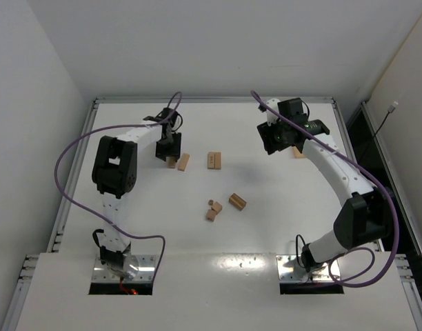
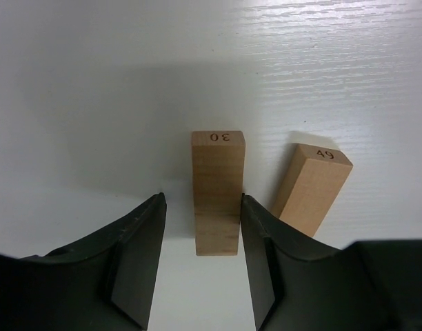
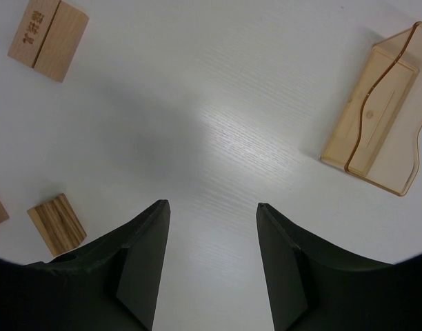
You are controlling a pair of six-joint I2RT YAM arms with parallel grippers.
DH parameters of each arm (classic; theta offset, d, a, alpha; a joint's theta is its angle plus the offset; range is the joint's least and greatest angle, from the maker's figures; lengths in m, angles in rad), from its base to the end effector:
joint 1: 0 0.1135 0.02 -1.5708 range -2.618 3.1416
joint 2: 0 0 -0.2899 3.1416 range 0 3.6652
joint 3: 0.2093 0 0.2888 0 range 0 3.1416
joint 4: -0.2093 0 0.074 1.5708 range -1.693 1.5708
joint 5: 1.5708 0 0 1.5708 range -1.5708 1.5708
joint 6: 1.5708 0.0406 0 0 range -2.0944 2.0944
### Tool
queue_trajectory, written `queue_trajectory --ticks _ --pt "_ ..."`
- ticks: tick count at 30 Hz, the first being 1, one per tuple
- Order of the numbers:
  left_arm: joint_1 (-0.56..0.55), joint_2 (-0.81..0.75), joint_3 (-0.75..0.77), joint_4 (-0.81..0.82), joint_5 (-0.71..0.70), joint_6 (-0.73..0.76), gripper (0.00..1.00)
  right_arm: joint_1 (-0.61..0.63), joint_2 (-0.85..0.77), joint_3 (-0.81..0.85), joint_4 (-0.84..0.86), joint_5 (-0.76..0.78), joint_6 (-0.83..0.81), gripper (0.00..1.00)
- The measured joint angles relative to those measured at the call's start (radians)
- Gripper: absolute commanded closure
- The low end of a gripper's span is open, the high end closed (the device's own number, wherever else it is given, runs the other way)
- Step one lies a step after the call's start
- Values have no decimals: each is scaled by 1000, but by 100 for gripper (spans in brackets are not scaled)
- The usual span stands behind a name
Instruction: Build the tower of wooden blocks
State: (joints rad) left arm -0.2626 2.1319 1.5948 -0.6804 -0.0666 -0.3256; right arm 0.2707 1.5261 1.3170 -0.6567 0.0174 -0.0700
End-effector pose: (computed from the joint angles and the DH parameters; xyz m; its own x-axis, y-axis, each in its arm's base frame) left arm 0.4713 -0.1239 0.1585 -0.9342 -0.0794 -0.3478 -0.0655 0.9965 -0.0515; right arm 0.3568 0.0983 0.3159 -0.7141 -0.2707 -0.6455 -0.3072 0.9498 -0.0585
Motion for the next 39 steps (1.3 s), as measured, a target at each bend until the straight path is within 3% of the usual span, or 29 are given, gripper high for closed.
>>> queue_trajectory --ticks 8,10,11,12,15,20,22,39 --pt "11 -111 0 -14 38 -1 55 0 0 0 0 -5 0 49" --pt "11 -152 0 -14 62 0 47 0 0 0 0 -6 0 49" --pt "11 -170 -2 -12 74 0 42 0 0 0 0 -8 0 49" --pt "12 -186 -8 -8 85 -1 29 0 0 0 0 -10 0 49" --pt "12 -220 -49 -5 107 -11 16 0 0 0 0 -17 0 49" --pt "12 -222 -106 -16 123 -12 9 0 0 0 0 -22 0 49" --pt "11 -222 -119 -14 132 -7 1 0 0 0 0 -23 0 49" --pt "-7 -68 -56 -27 174 51 1 0 0 0 0 -22 -1 49"
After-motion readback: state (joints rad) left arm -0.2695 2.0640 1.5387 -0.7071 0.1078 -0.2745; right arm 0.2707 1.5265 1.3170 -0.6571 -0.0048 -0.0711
